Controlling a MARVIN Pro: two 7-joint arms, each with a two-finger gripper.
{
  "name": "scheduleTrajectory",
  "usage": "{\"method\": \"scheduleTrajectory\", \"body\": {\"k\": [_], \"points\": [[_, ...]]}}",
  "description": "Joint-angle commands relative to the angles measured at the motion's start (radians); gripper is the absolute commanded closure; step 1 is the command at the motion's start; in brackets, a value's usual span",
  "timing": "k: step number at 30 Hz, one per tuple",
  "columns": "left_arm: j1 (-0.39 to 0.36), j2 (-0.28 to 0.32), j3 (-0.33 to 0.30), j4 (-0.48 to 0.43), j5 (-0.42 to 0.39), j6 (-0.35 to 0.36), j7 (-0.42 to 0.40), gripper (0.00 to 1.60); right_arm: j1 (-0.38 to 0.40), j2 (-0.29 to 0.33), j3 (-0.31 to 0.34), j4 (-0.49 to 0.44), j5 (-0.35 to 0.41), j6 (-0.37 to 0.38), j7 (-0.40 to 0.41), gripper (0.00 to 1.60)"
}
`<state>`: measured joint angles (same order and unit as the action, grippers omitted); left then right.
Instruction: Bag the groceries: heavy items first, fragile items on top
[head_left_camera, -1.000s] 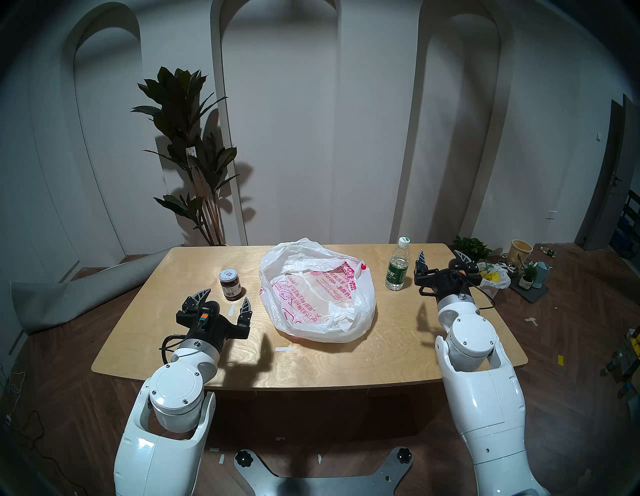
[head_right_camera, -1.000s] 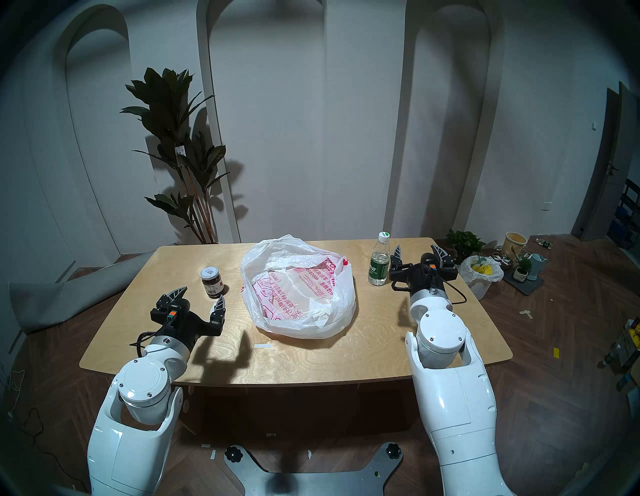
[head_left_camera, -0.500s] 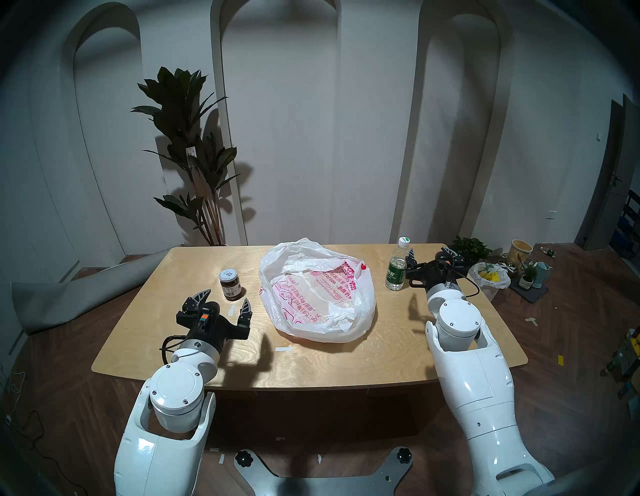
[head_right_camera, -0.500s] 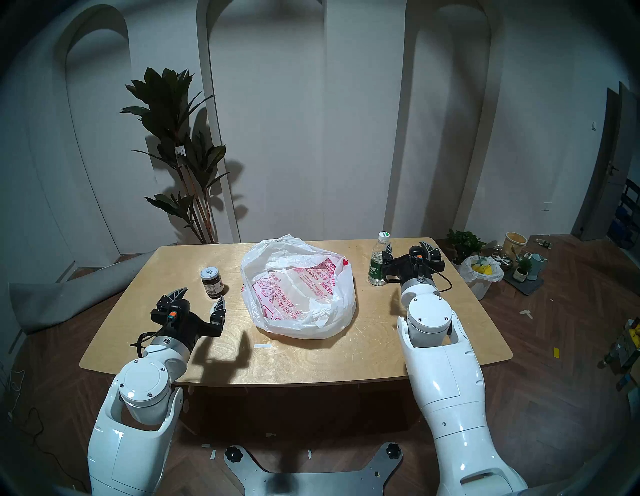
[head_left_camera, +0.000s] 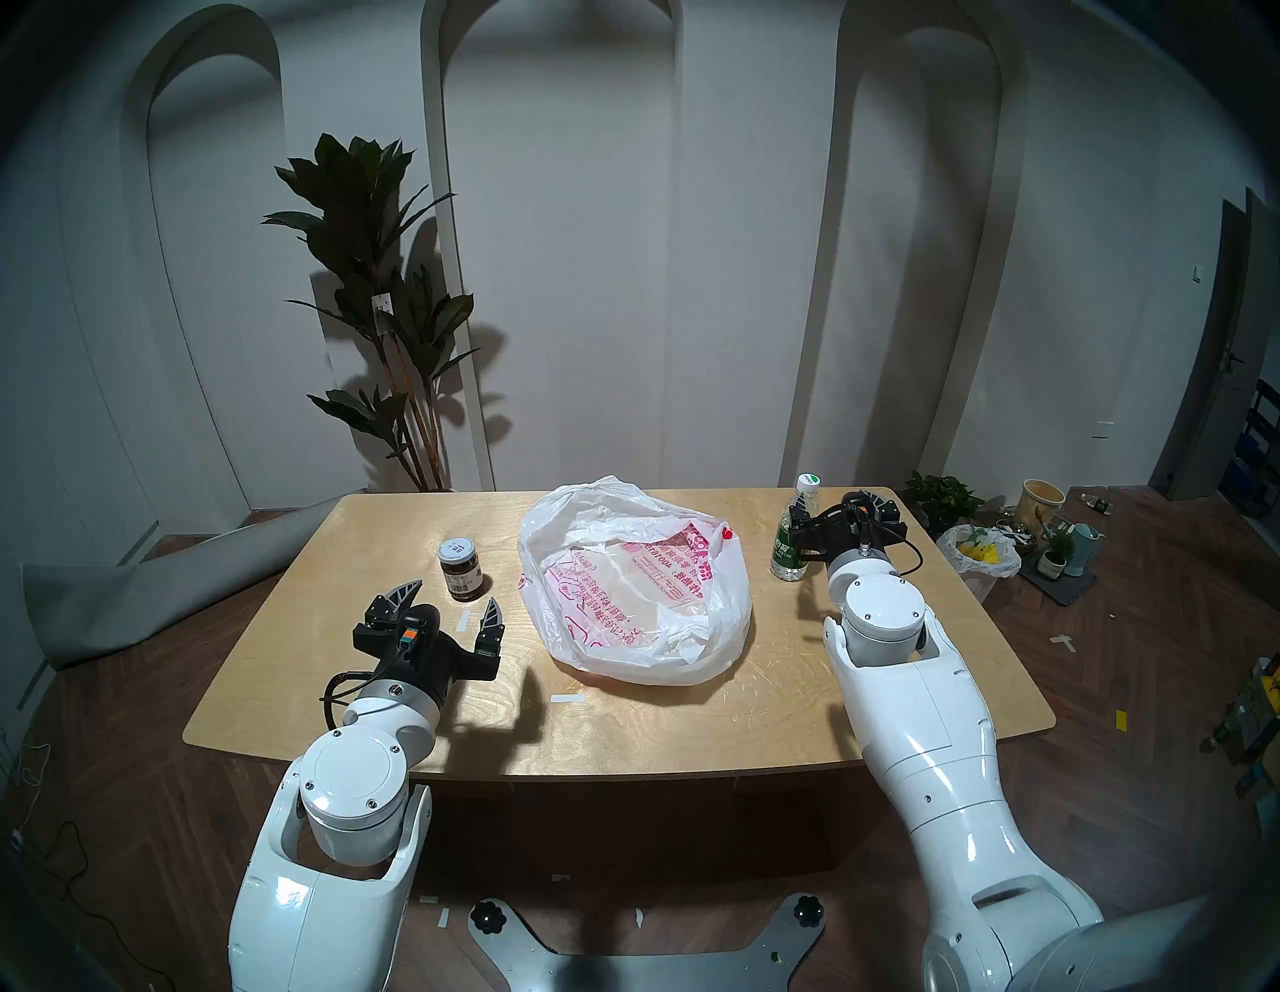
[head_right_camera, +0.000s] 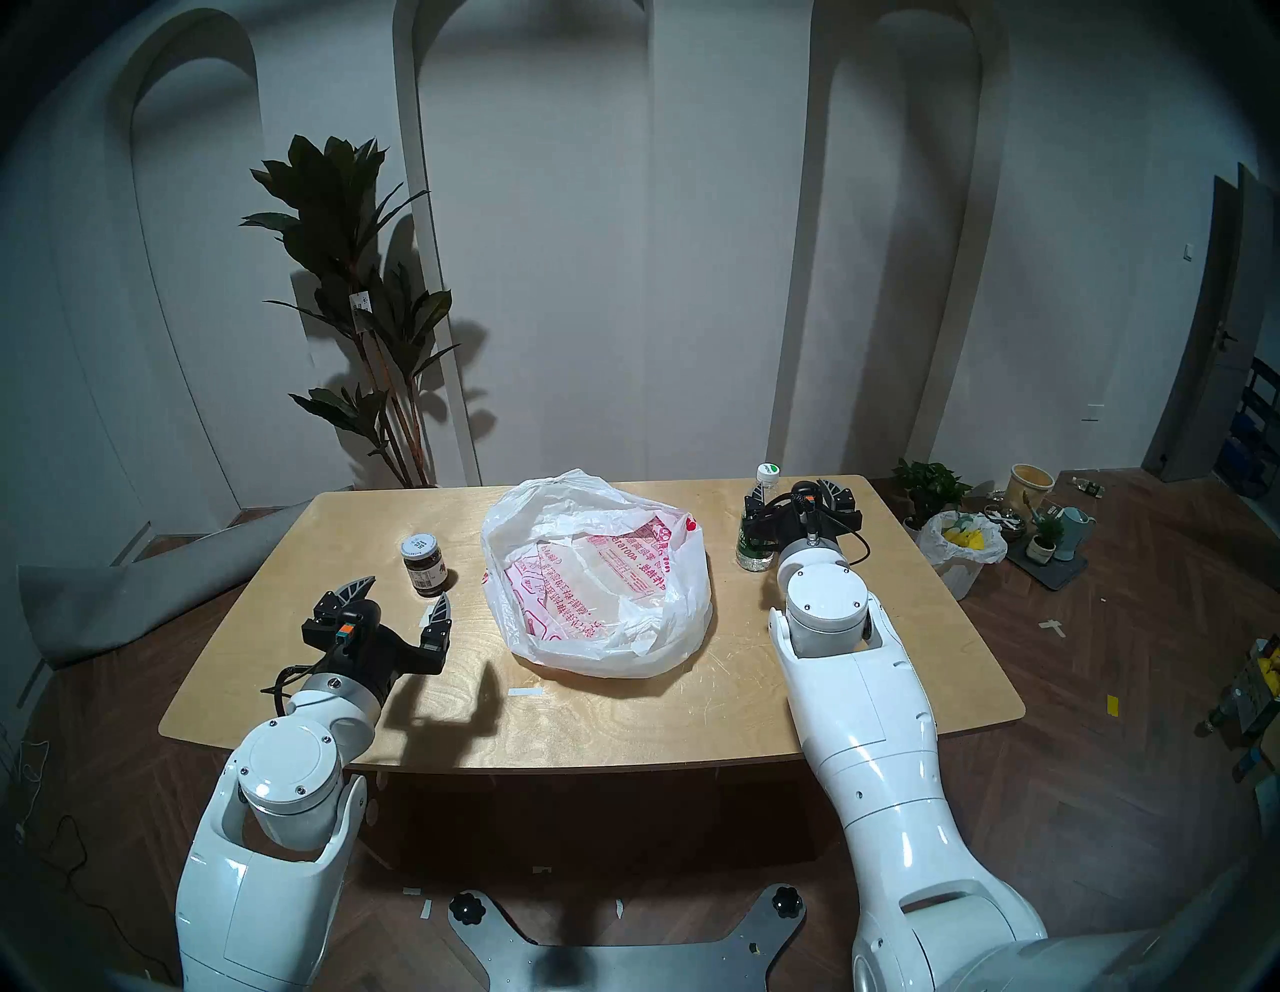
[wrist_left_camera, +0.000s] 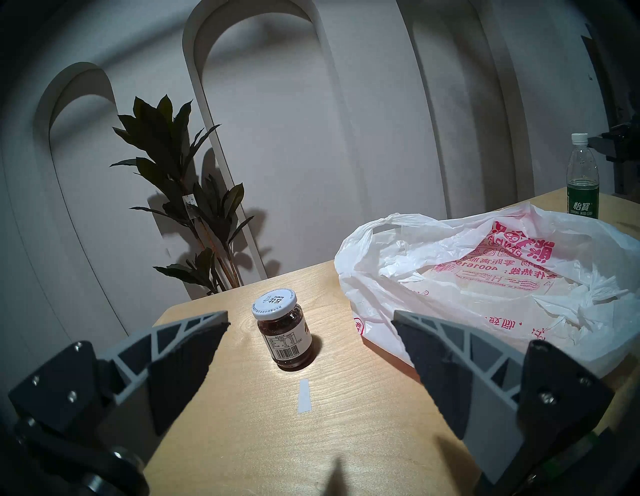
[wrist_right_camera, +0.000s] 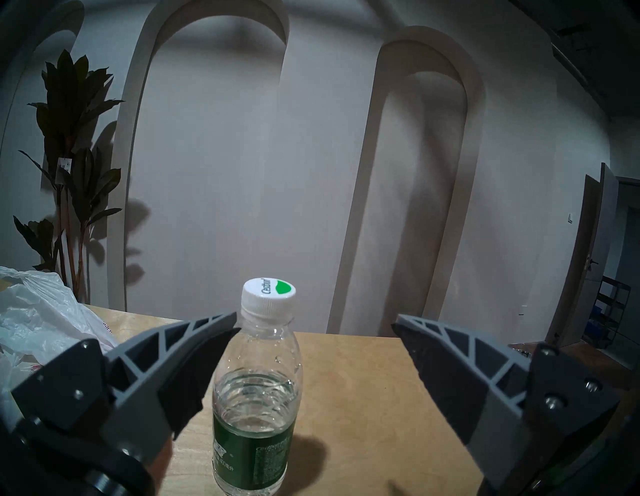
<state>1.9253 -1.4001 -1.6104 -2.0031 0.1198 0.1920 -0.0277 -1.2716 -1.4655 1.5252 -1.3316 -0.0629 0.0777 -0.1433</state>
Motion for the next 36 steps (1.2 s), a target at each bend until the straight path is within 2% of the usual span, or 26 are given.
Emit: {"method": "scheduleTrajectory", "body": {"k": [1,4,5,6,26,27,28,29,30,32,33,34,36], "points": [[-0.009,0.000,0.000,-0.016,0.000,-0.005,0.000,0.00,0.127,-0.016,-0.013,0.059,-0.011,0.003,-0.001,0.00],[-0.009,0.000,0.000,-0.016,0.000,-0.005,0.000,0.00,0.133,-0.021,-0.019,0.080,-0.016,0.001,-0.003,0.00],[-0.010,0.000,0.000,-0.016,0.000,-0.005,0.001,0.00,0.159,-0.024,-0.023,0.106,-0.018,0.006,-0.003,0.00],[-0.010,0.000,0.001,-0.016,0.000,-0.005,0.001,0.00,0.150,-0.025,-0.023,0.104,-0.020,0.002,-0.005,0.00],[-0.010,0.001,0.001,-0.015,0.000,-0.005,0.001,0.00,0.331,-0.056,-0.043,0.369,-0.043,0.028,-0.023,0.00],[-0.010,0.001,0.001,-0.015,0.000,-0.005,0.001,0.00,0.354,-0.057,-0.044,0.392,-0.043,0.032,-0.023,0.30],[-0.011,0.001,0.001,-0.015,0.000,-0.005,0.001,0.00,0.343,-0.058,-0.043,0.388,-0.045,0.025,-0.025,0.85],[-0.011,0.001,0.001,-0.015,0.000,-0.005,0.001,0.00,0.354,-0.060,-0.044,0.402,-0.046,0.025,-0.026,1.50],[-0.011,0.001,0.001,-0.015,0.000,-0.005,0.001,0.00,0.370,-0.061,-0.046,0.421,-0.046,0.024,-0.025,1.60],[-0.011,0.001,0.001,-0.016,0.000,-0.006,0.001,0.00,0.382,-0.062,-0.047,0.442,-0.049,0.018,-0.028,1.60],[-0.011,0.001,0.001,-0.016,0.000,-0.006,0.001,0.00,0.413,-0.063,-0.049,0.476,-0.049,0.020,-0.027,1.60],[-0.011,0.001,0.001,-0.017,-0.001,-0.006,0.001,0.00,0.393,-0.062,-0.047,0.465,-0.051,0.008,-0.030,1.60],[-0.011,0.001,0.001,-0.017,-0.001,-0.006,0.001,0.00,0.429,-0.063,-0.047,0.512,-0.052,0.007,-0.032,1.60]]}}
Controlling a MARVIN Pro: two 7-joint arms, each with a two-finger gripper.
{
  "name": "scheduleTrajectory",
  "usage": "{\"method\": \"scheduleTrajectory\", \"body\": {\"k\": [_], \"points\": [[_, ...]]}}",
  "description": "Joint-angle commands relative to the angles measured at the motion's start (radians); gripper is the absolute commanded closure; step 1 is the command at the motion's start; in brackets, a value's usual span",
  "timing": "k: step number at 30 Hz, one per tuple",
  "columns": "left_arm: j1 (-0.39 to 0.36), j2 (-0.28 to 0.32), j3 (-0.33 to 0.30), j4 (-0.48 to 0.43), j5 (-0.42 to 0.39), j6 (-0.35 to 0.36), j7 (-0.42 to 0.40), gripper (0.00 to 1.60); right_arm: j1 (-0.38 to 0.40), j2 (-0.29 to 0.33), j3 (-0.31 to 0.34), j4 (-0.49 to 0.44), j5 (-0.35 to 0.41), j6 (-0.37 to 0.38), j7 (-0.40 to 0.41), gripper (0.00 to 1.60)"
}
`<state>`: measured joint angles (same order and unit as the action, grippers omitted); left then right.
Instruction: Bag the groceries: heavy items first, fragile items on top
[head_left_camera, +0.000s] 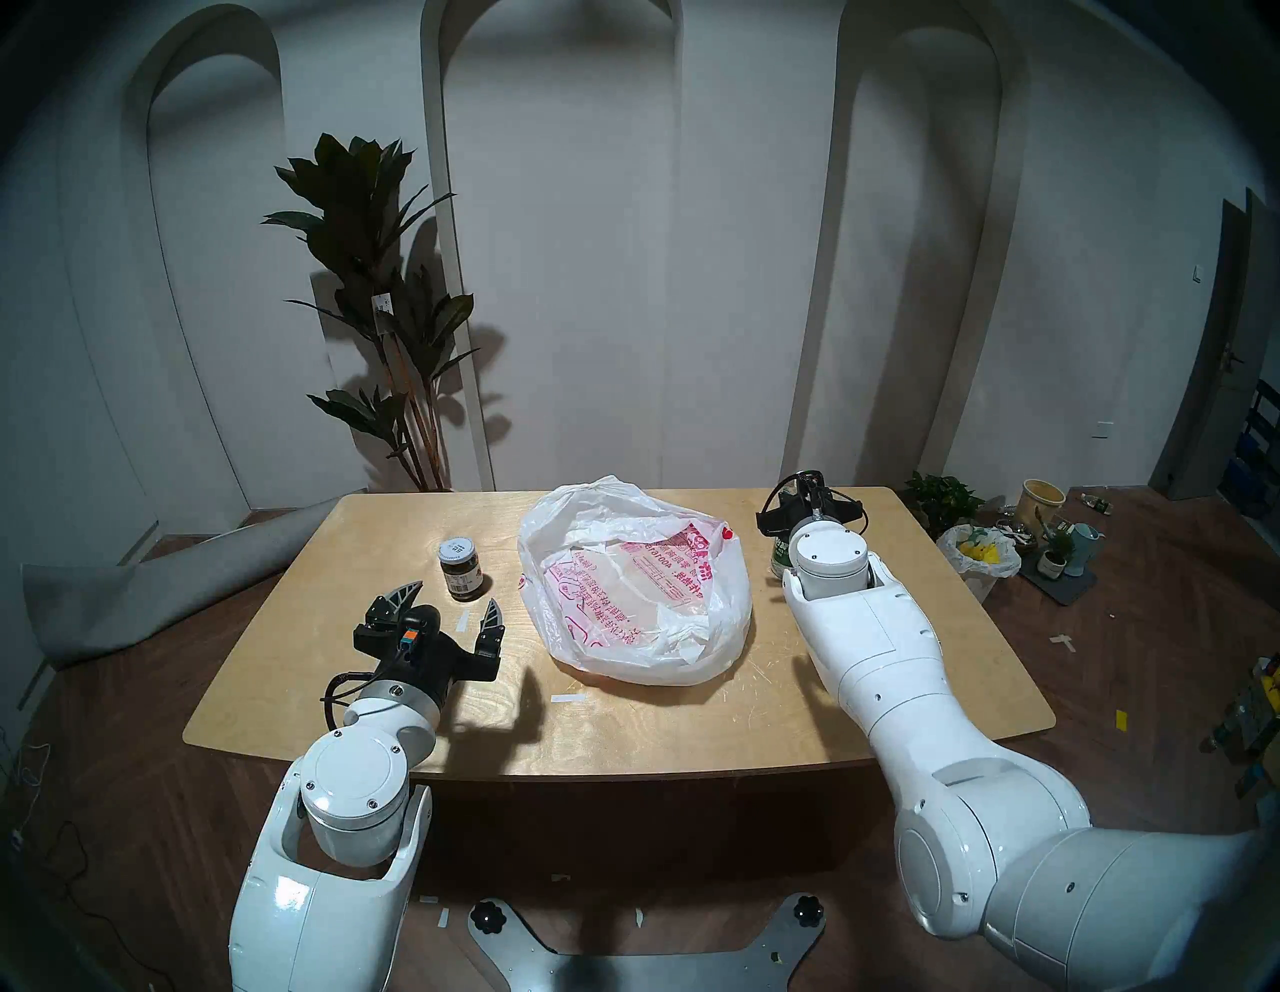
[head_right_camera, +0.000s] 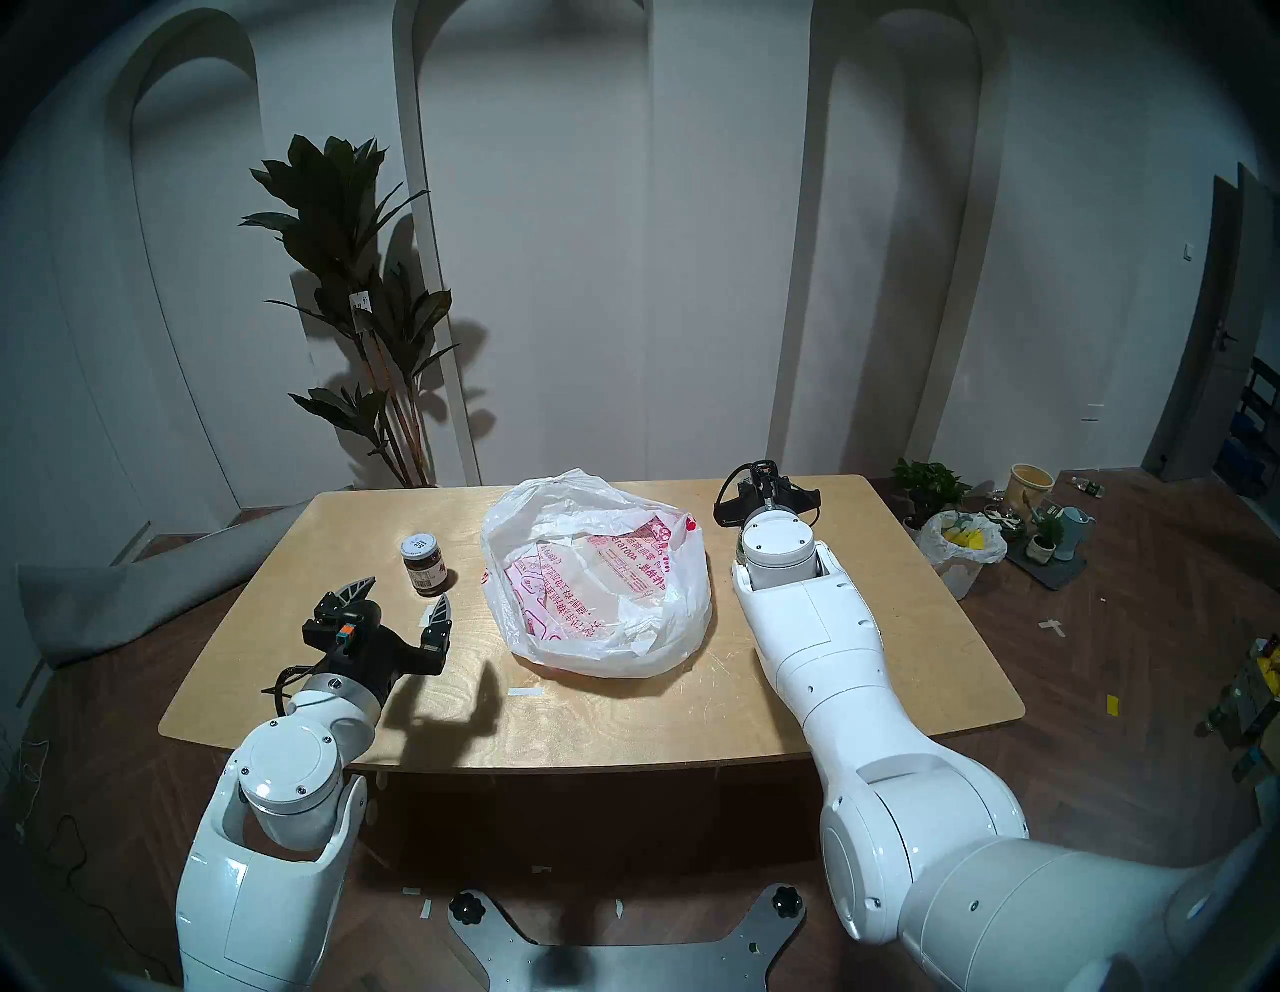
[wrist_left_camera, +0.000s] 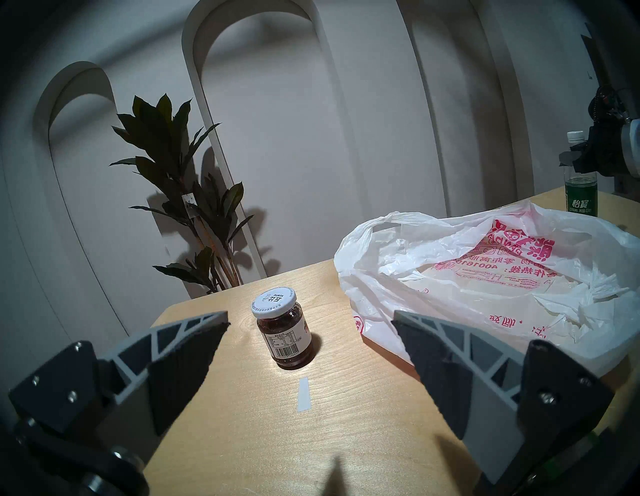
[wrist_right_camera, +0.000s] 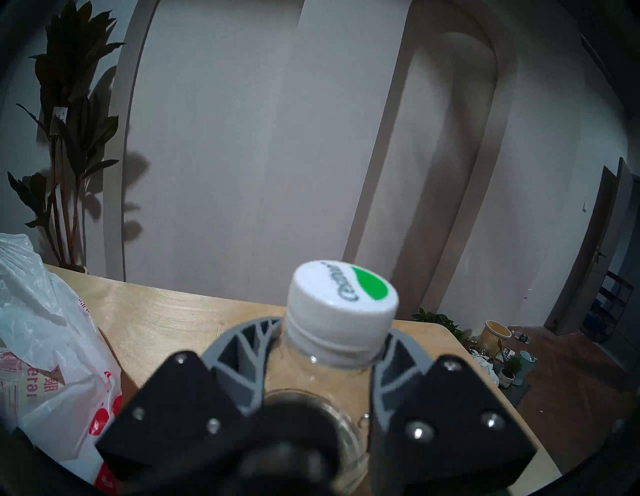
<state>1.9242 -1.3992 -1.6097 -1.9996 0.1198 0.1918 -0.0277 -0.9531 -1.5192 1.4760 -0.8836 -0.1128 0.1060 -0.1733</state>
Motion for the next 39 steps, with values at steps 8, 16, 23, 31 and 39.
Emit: {"method": "scheduleTrajectory", "body": {"k": [8,16,23,31,39], "points": [[-0.009,0.000,0.000,-0.023,-0.001,-0.006,0.001,0.00,0.183,-0.021,0.009,0.138,0.000,-0.067,-0.019,1.60],[-0.009,0.000,0.000,-0.024,-0.001,-0.006,0.001,0.00,0.236,-0.071,0.009,0.129,0.006,-0.111,-0.031,1.60],[-0.009,0.000,0.000,-0.024,-0.001,-0.006,0.001,0.00,0.254,-0.140,-0.013,0.082,0.021,-0.172,-0.031,1.60],[-0.007,0.000,0.000,-0.028,-0.001,-0.006,0.001,0.00,0.192,-0.207,-0.060,0.006,0.039,-0.275,-0.031,1.60],[-0.003,-0.001,-0.001,-0.035,-0.002,-0.005,0.001,0.00,0.062,-0.202,-0.111,-0.087,0.026,-0.366,-0.042,1.60]]}}
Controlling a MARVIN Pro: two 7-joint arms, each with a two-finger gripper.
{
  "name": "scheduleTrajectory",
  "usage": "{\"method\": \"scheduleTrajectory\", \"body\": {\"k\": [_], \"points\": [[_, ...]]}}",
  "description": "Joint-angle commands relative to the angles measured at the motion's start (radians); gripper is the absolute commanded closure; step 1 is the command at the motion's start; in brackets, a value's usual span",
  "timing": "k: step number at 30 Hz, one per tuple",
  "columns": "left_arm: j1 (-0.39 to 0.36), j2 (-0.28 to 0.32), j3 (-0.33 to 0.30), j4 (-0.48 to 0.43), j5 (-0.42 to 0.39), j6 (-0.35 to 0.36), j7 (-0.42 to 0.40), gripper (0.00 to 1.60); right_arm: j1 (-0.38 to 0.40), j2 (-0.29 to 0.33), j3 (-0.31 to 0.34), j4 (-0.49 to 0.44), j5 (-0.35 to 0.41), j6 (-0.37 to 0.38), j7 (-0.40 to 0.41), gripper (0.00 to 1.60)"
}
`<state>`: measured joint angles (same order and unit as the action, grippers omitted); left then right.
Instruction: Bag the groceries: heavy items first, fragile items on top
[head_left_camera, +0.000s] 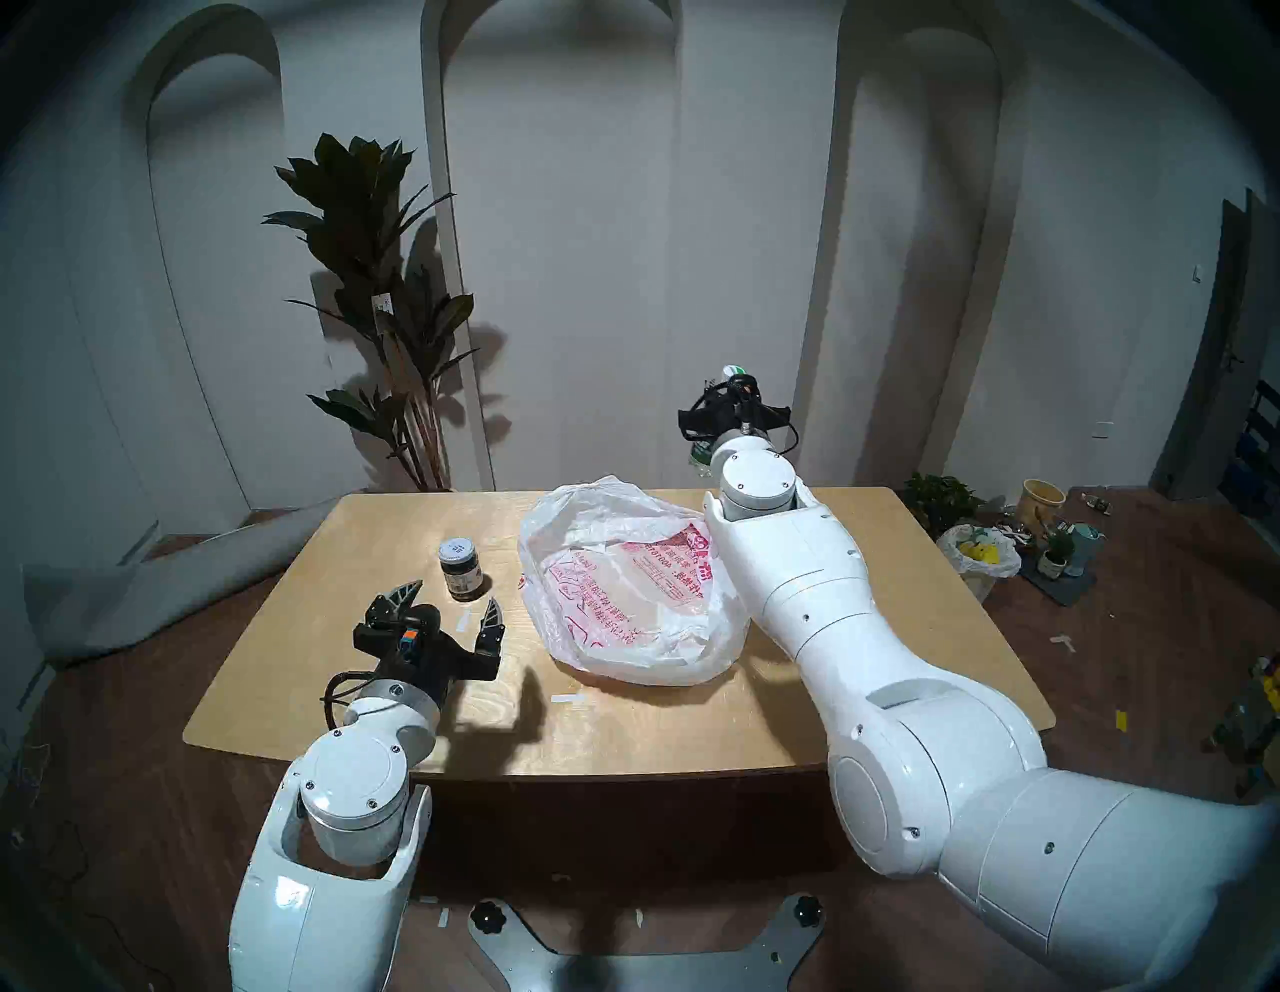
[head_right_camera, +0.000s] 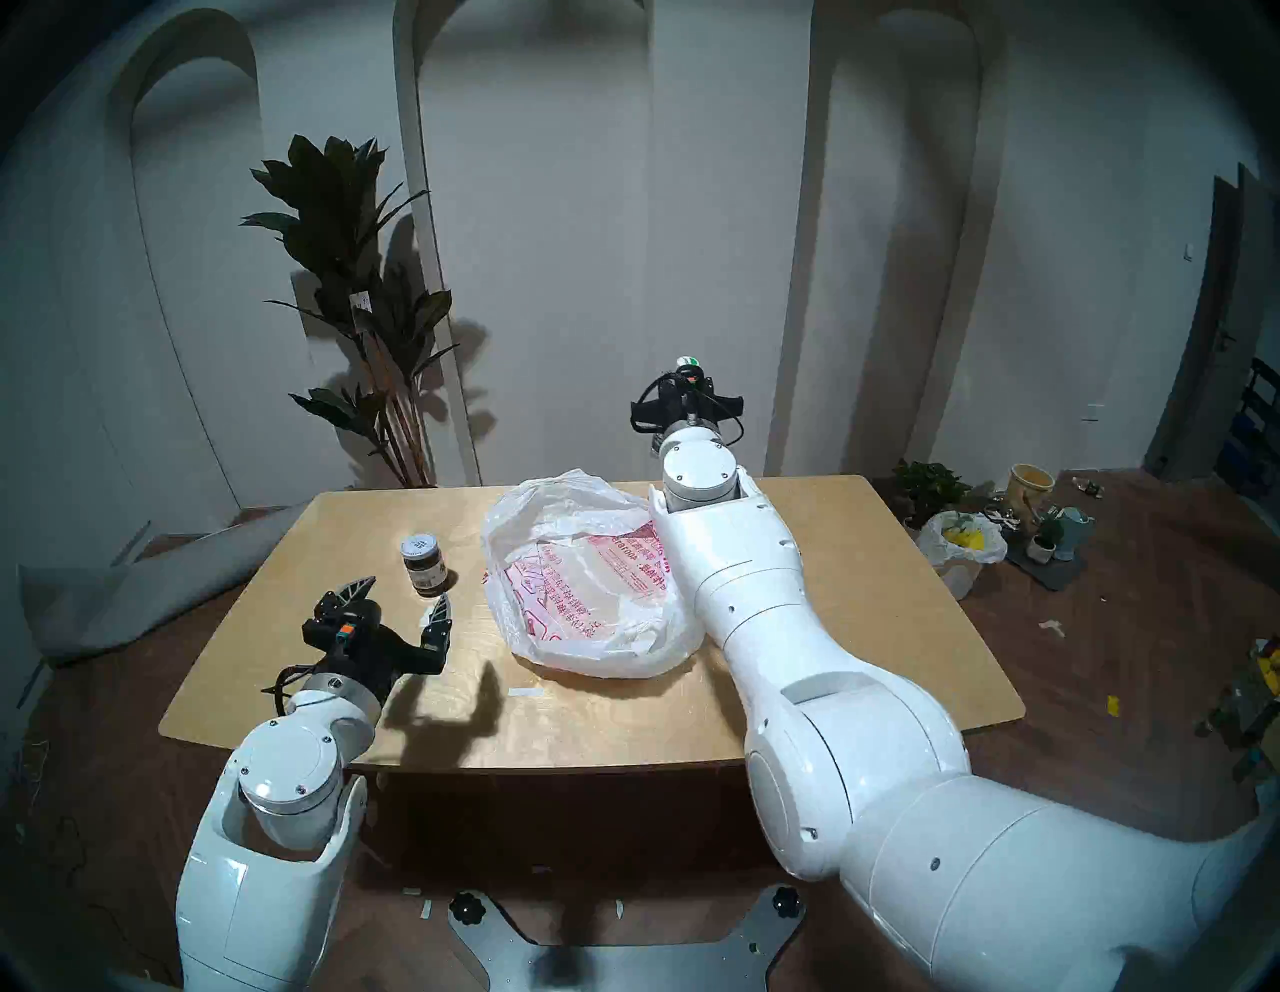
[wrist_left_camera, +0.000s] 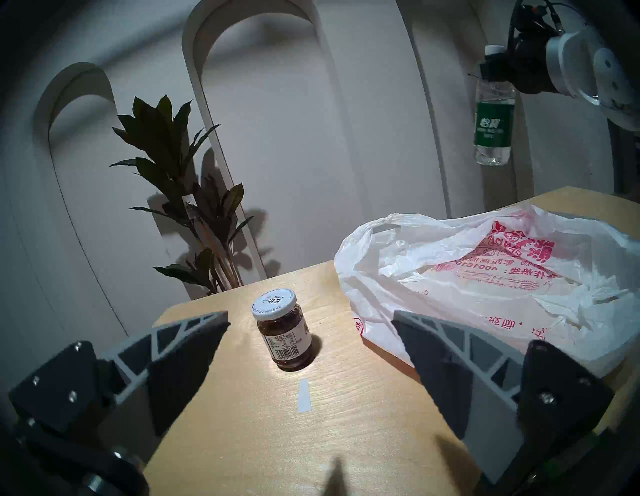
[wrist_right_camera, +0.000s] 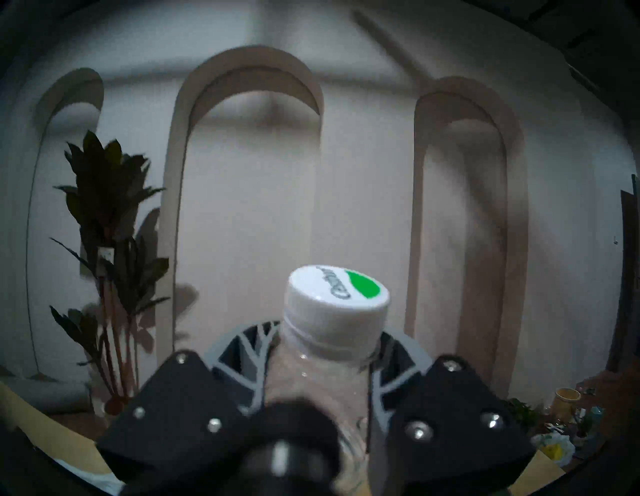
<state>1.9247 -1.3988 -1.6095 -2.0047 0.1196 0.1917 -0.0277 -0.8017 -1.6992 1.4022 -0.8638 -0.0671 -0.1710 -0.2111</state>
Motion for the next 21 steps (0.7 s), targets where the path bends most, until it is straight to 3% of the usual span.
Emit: {"method": "scheduleTrajectory", "body": {"k": [1,10,21], "points": [[-0.004,-0.001,-0.001,-0.030,-0.001,-0.004,0.001,0.00,-0.104,-0.020,-0.045,-0.117,-0.025,-0.088,-0.007,1.60],[-0.002,-0.001,-0.001,-0.032,-0.002,-0.003,0.001,0.00,-0.146,-0.015,-0.086,-0.090,-0.057,-0.114,-0.031,1.60],[-0.002,-0.001,-0.001,-0.032,-0.002,-0.003,0.001,0.00,-0.195,-0.049,-0.137,-0.088,-0.080,-0.064,-0.047,1.60]]}}
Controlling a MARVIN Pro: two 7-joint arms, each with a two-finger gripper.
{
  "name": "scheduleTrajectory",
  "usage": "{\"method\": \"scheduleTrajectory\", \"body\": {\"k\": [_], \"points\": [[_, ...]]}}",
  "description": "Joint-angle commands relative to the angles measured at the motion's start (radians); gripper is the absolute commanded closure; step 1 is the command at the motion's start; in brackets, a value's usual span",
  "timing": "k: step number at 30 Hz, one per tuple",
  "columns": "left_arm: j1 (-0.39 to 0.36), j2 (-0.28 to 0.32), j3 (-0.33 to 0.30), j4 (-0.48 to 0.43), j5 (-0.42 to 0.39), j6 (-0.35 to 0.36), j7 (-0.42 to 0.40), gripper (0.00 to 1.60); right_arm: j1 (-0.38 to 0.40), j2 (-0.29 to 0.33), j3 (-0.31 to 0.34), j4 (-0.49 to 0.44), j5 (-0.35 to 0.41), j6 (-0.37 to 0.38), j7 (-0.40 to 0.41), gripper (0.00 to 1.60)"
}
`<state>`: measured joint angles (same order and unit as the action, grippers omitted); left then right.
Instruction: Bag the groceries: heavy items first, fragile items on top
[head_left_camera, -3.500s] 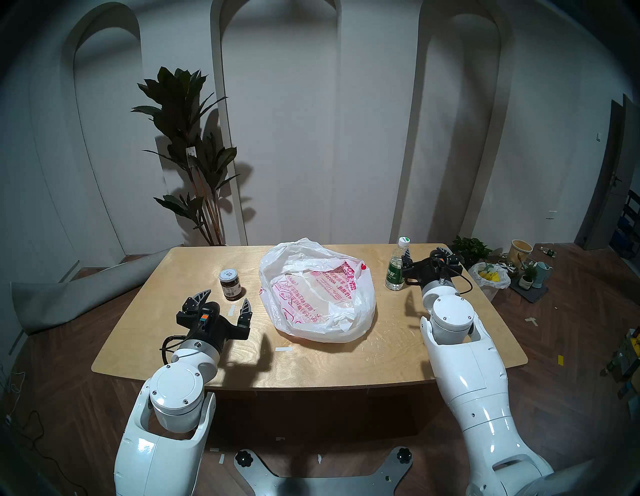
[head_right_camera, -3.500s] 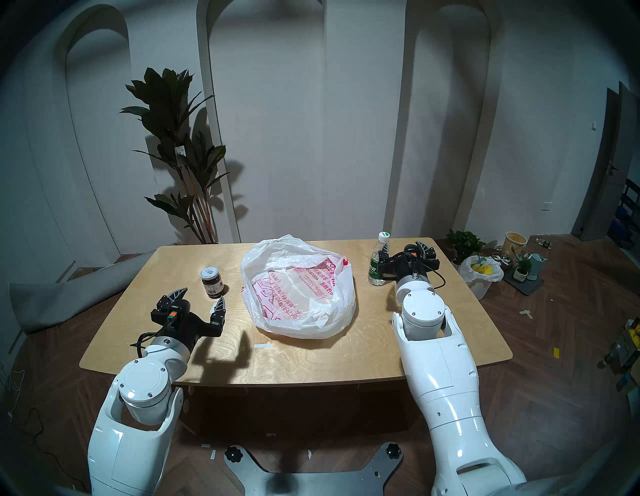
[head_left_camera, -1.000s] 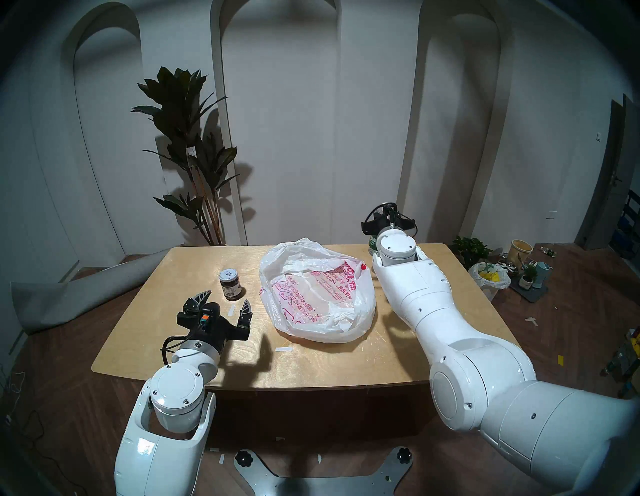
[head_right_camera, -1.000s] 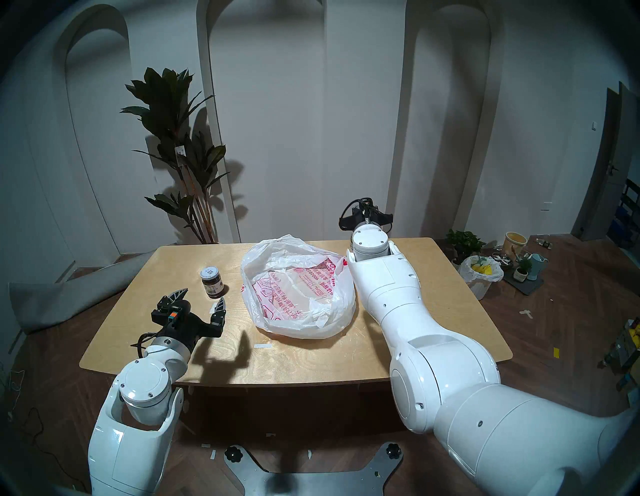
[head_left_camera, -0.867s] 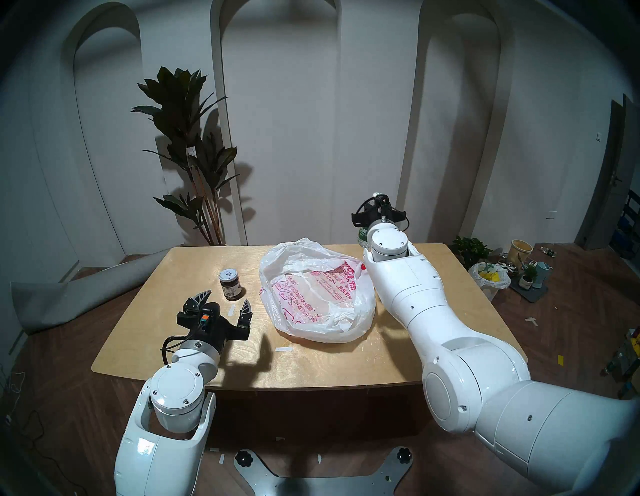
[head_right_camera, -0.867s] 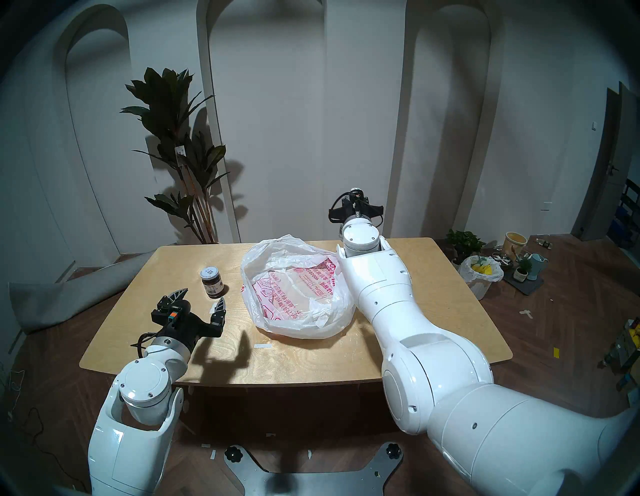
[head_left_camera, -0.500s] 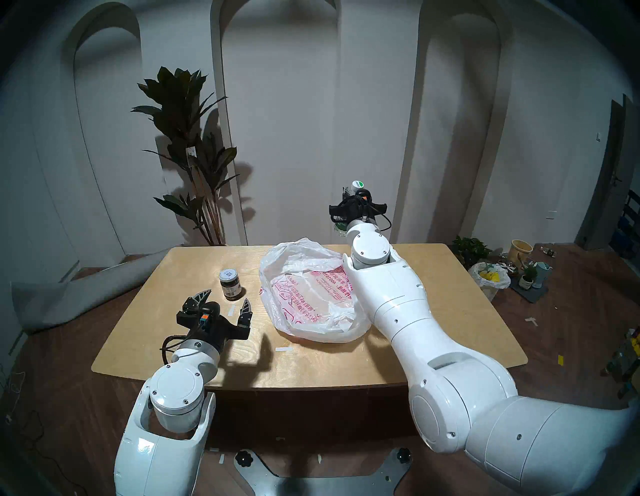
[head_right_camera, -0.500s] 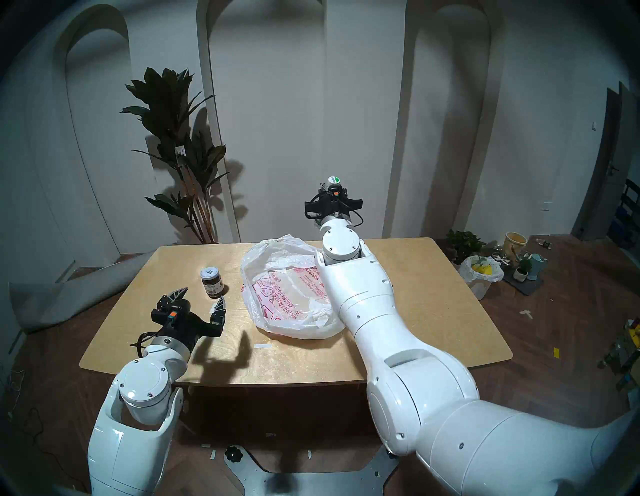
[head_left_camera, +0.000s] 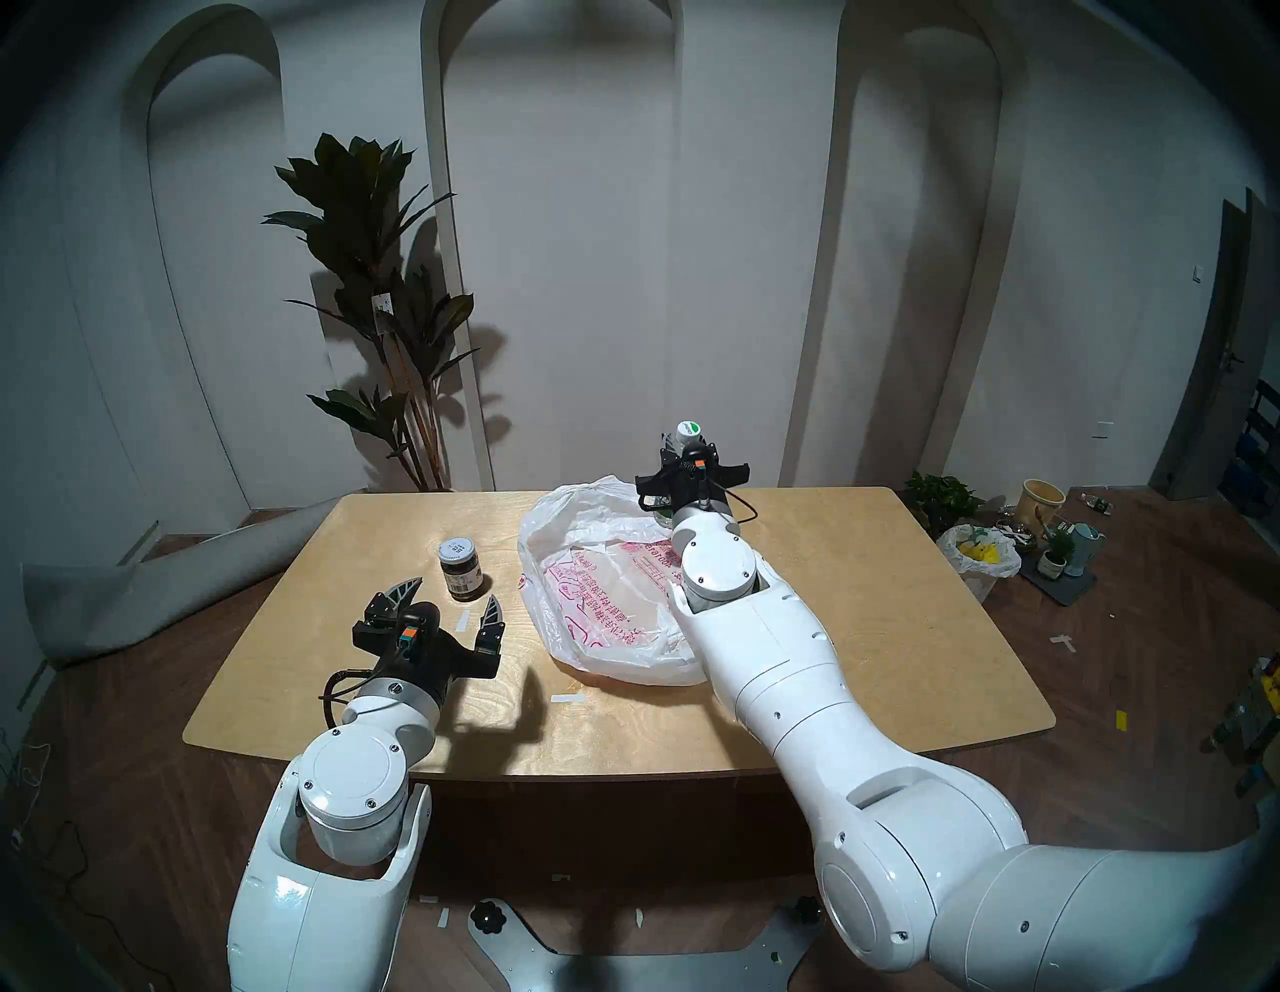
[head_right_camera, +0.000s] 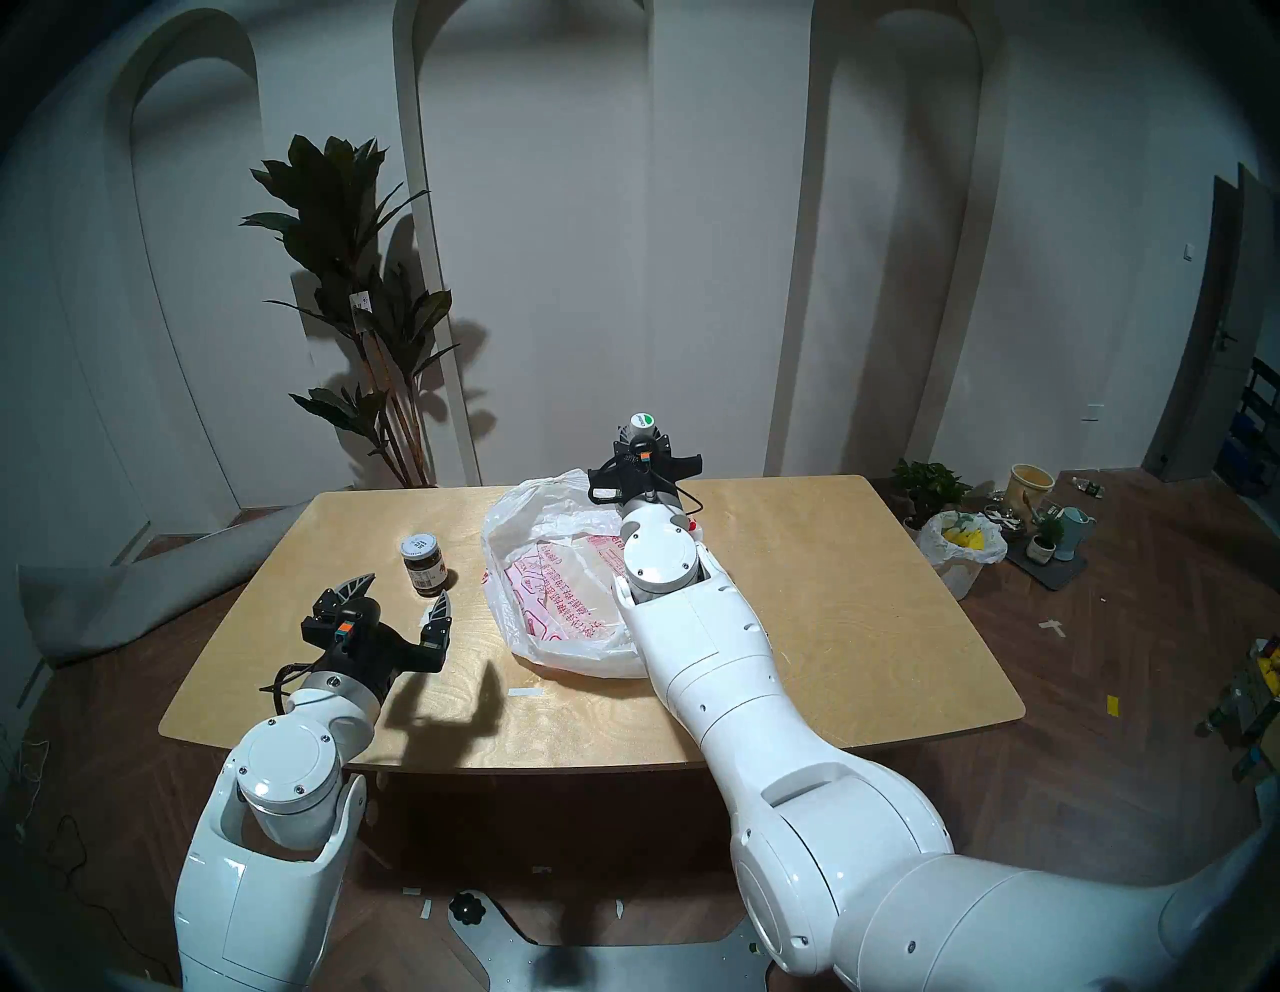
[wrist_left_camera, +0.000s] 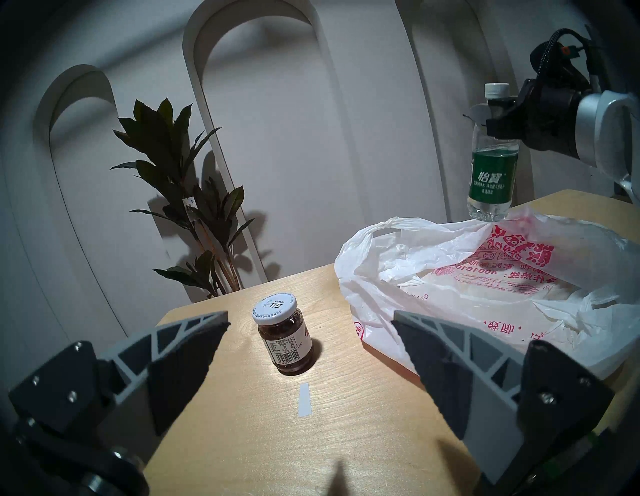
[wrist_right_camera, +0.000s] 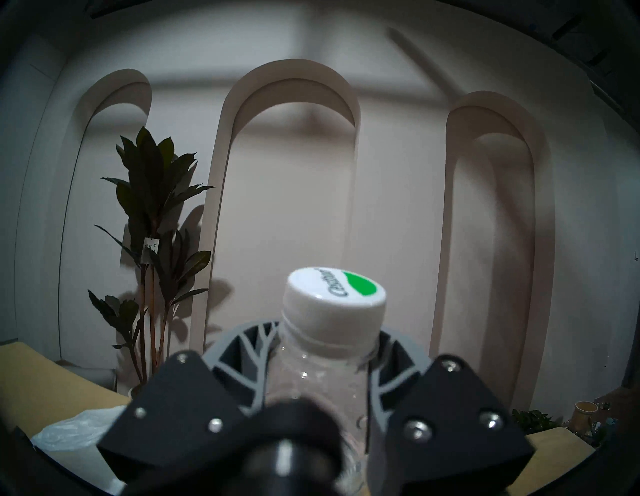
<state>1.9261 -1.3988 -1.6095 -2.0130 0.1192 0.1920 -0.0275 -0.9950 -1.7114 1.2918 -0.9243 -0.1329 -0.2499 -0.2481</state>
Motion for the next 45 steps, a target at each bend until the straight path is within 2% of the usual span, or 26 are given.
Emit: {"method": "scheduleTrajectory", "body": {"k": [1,7,9,16,24,25,26,27,37,42,45], "points": [[-0.004,-0.001,-0.001,-0.024,-0.001,-0.003,0.001,0.00,-0.006,-0.039,-0.030,-0.023,-0.016,0.016,-0.013,1.60],[-0.003,-0.001,-0.001,-0.024,-0.001,-0.003,0.001,0.00,-0.015,-0.050,-0.049,0.027,-0.046,0.032,-0.069,1.60],[-0.003,-0.001,-0.001,-0.024,-0.001,-0.003,0.001,0.00,0.001,-0.053,-0.054,0.064,-0.060,0.030,-0.092,1.60],[-0.004,-0.001,-0.001,-0.023,-0.001,-0.004,0.001,0.00,0.068,-0.076,-0.050,0.168,-0.077,0.105,-0.161,1.60],[-0.004,-0.001,-0.001,-0.023,-0.001,-0.004,0.001,0.00,0.153,-0.089,-0.050,0.301,-0.096,0.111,-0.202,1.60],[-0.004,-0.001,-0.001,-0.023,-0.001,-0.004,0.001,0.00,0.166,-0.091,-0.053,0.326,-0.098,0.104,-0.211,1.34],[-0.004,-0.001,-0.001,-0.023,-0.001,-0.004,0.001,0.00,0.170,-0.092,-0.051,0.335,-0.097,0.097,-0.214,0.81],[-0.004,-0.001,-0.001,-0.023,-0.001,-0.004,0.001,0.00,0.177,-0.094,-0.050,0.349,-0.098,0.090,-0.220,0.00],[-0.005,-0.001,-0.001,-0.022,-0.001,-0.004,0.001,0.00,0.196,-0.088,-0.050,0.355,-0.104,0.047,-0.242,0.00],[-0.005,-0.001,-0.001,-0.021,-0.001,-0.004,0.001,0.00,0.185,-0.089,-0.042,0.271,-0.092,0.006,-0.238,0.00],[-0.006,-0.001,0.000,-0.018,0.000,-0.004,0.001,0.00,0.207,-0.100,-0.032,0.230,-0.084,-0.031,-0.248,0.00]]}}
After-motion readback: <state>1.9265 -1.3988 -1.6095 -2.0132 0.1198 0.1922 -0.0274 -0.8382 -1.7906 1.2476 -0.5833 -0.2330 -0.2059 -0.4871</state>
